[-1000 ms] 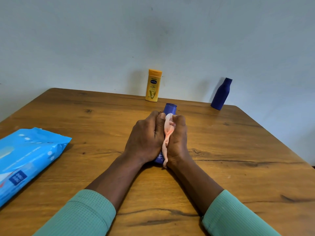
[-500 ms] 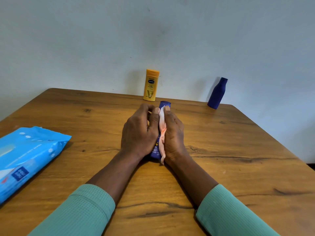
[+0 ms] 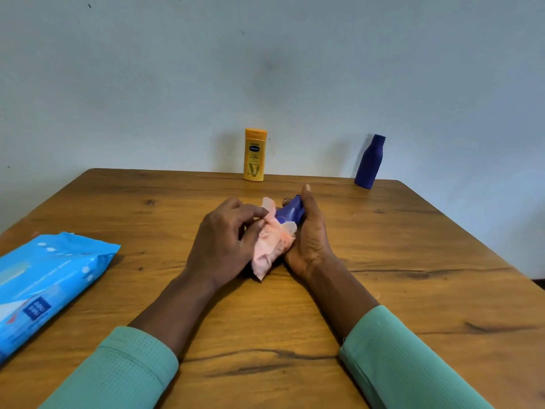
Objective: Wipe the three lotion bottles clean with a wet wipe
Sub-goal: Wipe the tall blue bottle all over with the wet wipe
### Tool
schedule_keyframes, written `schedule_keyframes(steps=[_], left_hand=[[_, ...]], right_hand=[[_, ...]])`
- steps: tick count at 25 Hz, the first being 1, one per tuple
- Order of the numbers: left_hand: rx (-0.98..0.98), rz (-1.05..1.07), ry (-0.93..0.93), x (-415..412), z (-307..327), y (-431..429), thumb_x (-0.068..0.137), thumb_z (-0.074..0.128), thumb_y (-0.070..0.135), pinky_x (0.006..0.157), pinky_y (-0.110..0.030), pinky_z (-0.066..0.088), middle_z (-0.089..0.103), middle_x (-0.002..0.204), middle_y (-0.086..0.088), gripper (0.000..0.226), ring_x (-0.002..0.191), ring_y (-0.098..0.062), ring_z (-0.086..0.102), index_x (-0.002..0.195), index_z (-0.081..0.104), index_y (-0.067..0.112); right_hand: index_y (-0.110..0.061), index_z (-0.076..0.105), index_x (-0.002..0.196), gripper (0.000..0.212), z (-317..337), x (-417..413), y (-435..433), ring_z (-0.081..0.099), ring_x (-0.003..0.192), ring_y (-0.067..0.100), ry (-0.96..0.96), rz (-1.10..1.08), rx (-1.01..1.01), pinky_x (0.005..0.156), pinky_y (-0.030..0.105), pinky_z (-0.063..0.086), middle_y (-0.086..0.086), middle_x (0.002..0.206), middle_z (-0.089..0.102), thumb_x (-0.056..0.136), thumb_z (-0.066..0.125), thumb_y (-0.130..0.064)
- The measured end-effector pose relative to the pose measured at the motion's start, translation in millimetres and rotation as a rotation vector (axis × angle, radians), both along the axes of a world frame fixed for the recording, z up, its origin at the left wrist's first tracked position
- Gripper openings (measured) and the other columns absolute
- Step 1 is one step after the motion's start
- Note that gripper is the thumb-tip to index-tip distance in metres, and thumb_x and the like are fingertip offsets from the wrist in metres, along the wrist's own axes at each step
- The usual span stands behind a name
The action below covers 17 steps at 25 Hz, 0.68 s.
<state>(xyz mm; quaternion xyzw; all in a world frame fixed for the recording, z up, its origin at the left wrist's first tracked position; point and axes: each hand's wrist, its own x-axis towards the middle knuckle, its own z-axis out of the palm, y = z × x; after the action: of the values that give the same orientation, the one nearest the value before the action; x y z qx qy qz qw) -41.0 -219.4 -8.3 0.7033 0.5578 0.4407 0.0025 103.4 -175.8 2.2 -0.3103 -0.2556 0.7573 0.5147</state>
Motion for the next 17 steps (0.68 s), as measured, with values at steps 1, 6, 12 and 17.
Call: schedule_keyframes(steps=[1,6,12,17], left_hand=[[-0.015,0.068,0.022,0,-1,0,0.096,0.07,0.02,0.069,-0.021,0.052,0.063,0.109,0.001,0.027,0.091,-0.012,0.062,0.122,0.073,0.02],[-0.11,0.087,0.123,27,3,-13,0.107,0.042,0.042,0.095,-0.027,0.048,0.058,0.141,-0.005,0.049,0.124,-0.02,0.058,0.145,0.056,0.014],[-0.356,0.132,0.136,56,2,-10,0.085,-0.009,0.081,0.131,-0.046,0.001,0.003,0.175,0.007,0.096,0.16,-0.009,0.0,0.166,-0.002,0.029],[-0.32,0.04,0.257,38,7,-4,0.089,-0.011,0.075,0.129,-0.048,-0.009,-0.021,0.17,0.019,0.077,0.155,-0.002,-0.023,0.158,-0.019,0.044]], right_hand=[[-0.011,0.056,0.125,0.065,0,-3,0,0.079,0.08,0.03,-0.044,-0.032,0.0,0.08,0.051,0.06,0.016,0.088,0.079,0.093,0.06,-0.068],[-0.016,0.059,0.116,0.087,-14,-22,6,0.068,0.083,0.02,-0.308,-0.183,0.114,0.087,0.046,0.059,-0.001,0.081,0.068,0.073,0.052,-0.092],[-0.017,0.066,0.091,0.046,-25,-20,14,0.068,0.068,0.01,-0.396,-0.124,0.324,0.073,0.035,0.055,-0.009,0.066,0.069,0.107,0.047,-0.055],[-0.012,0.067,0.13,0.059,-14,-19,3,0.079,0.1,0.017,-0.284,-0.086,0.239,0.088,0.034,0.063,0.003,0.104,0.082,0.104,0.047,-0.062]])
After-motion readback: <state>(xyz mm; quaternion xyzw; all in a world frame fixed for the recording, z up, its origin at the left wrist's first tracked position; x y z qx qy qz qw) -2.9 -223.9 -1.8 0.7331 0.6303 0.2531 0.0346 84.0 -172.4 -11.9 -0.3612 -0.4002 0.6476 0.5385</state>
